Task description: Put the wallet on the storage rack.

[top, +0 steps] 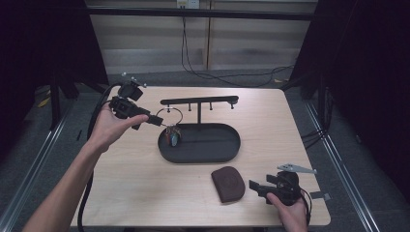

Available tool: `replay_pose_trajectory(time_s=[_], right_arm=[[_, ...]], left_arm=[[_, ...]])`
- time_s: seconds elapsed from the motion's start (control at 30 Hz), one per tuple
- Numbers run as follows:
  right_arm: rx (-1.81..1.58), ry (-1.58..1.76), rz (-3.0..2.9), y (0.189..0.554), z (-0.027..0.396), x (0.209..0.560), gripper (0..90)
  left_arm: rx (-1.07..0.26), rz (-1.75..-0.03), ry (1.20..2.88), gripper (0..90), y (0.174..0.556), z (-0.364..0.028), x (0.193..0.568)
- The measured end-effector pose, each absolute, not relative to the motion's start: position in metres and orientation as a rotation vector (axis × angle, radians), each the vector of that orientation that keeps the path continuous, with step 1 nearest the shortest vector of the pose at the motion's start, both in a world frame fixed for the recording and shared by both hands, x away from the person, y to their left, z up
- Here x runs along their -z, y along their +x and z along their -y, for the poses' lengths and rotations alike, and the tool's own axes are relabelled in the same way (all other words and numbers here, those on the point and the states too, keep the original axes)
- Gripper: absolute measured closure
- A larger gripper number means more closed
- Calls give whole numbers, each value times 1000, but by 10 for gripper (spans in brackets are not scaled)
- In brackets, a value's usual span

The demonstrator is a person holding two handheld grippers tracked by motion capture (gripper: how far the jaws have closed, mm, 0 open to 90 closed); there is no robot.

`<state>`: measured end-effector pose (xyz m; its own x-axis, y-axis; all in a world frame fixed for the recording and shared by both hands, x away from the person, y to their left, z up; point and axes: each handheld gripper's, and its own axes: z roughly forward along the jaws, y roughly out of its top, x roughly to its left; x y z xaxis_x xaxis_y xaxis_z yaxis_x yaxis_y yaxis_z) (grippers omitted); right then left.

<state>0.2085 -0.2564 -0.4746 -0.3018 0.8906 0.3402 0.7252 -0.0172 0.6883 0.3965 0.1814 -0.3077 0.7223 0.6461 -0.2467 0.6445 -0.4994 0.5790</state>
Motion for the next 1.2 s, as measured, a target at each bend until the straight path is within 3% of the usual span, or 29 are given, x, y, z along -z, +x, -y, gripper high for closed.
replay_pose_trajectory(time_s=[0.13, 0.6, 1.2], right_arm=[[-1216, 1716, -2052, 208, 256, 474, 172], [-1190, 1720, -2067, 210, 255, 475, 175], [-1200, 1708, -2065, 208, 255, 474, 175]], left_arm=[[17, -945, 2240, 179, 384, -186, 313], [13, -908, 2163, 191, 357, -206, 345], [-1, -963, 2118, 192, 315, -245, 418]])
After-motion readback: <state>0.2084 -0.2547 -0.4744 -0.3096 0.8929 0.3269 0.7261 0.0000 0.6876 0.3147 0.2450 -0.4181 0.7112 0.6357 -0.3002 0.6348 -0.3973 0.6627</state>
